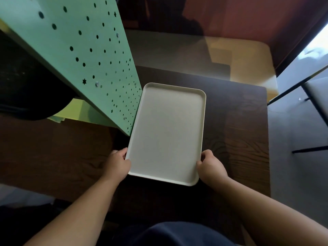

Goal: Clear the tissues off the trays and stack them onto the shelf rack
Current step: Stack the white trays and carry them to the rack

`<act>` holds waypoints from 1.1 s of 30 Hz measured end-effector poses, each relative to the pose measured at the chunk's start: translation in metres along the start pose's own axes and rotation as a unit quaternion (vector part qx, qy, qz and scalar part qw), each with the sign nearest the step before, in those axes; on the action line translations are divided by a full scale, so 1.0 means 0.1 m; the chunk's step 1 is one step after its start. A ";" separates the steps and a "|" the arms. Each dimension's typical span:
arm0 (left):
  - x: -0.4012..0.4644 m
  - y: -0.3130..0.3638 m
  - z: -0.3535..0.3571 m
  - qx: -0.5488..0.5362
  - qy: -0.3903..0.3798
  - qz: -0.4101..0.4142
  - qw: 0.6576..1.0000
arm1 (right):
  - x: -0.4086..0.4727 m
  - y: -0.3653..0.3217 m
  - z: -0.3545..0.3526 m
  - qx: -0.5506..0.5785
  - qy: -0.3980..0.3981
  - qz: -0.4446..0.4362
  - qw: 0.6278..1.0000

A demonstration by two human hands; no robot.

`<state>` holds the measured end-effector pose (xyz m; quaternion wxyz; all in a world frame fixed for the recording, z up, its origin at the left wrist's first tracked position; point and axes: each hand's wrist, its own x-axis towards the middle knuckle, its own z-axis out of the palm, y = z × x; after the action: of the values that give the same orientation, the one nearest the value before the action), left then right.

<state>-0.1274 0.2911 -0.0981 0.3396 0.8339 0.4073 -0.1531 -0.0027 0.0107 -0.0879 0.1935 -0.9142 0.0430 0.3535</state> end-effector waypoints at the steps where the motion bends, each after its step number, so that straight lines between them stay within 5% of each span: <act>1: -0.02 0.02 -0.01 0.016 -0.011 0.002 1.000 | 0.01 0.00 -0.01 0.000 -0.015 0.002 1.000; 6: -0.06 0.09 -0.10 0.006 -0.051 -0.018 0.999 | 0.06 -0.02 -0.10 0.045 -0.045 0.031 0.997; 12: -0.15 0.29 -0.36 -0.175 0.000 -0.064 0.982 | -0.13 0.00 -0.41 0.257 -0.073 0.033 0.963; 19: -0.59 0.66 -0.87 -0.274 -0.034 0.027 0.961 | -0.40 -0.23 -1.15 0.304 -0.036 -0.099 0.947; 26: -1.10 1.13 -1.30 -0.406 -0.058 0.122 0.904 | -0.71 -0.33 -1.64 0.518 -0.066 -0.083 0.849; 33: -1.52 1.30 -1.69 -0.308 0.025 0.242 0.920 | -1.22 -0.51 -1.87 0.525 -0.057 -0.115 0.841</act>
<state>-0.1236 0.2631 0.1622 0.5965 0.7645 0.2281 0.0876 0.0347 -0.0216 0.1360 0.6861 -0.6523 0.1056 0.3044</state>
